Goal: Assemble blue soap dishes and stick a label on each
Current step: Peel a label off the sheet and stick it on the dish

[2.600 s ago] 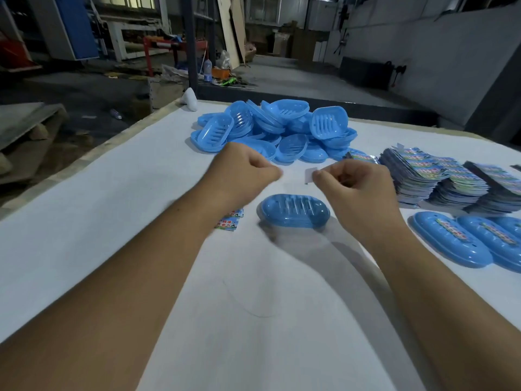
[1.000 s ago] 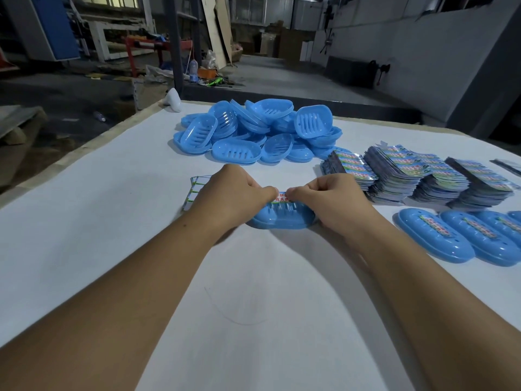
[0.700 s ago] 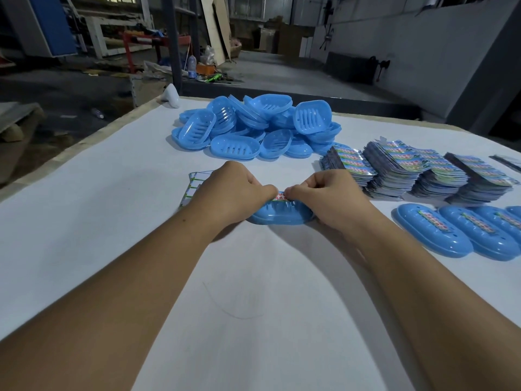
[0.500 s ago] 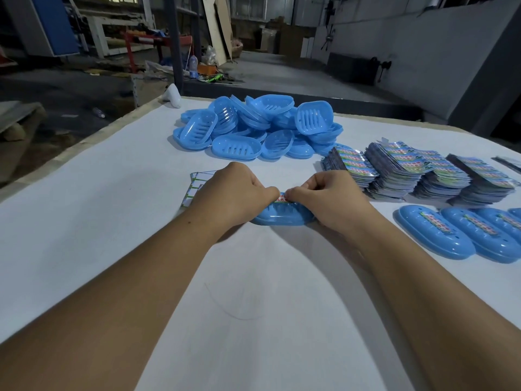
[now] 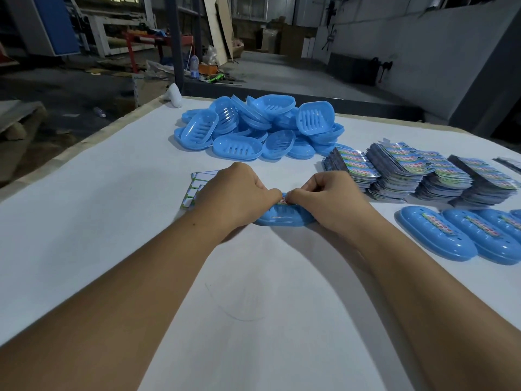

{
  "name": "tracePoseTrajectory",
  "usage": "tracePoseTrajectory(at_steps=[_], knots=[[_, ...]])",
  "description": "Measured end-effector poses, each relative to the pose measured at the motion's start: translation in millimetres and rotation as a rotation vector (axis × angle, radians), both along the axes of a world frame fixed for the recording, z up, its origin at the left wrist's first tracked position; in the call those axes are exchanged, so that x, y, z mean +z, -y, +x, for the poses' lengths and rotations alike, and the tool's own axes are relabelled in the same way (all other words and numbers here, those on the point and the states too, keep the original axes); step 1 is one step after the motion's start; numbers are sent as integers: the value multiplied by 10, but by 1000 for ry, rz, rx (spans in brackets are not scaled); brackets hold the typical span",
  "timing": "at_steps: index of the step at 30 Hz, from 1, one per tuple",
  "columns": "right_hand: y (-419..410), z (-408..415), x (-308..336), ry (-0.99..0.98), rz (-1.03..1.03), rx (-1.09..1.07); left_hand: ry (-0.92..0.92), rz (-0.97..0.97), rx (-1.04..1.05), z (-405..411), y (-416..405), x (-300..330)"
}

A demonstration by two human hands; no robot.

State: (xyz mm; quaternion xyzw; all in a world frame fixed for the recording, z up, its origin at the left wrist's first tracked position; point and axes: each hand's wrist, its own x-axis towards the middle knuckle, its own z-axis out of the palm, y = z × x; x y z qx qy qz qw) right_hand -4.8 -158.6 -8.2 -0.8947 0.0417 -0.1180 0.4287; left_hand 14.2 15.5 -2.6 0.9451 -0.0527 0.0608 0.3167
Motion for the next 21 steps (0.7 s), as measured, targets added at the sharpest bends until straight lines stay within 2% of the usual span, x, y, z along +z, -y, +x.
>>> tracePoseTrajectory(at_steps=[21], knots=[[1,-23,35,-27,-160,-63,149,193,19,-39,47,22]])
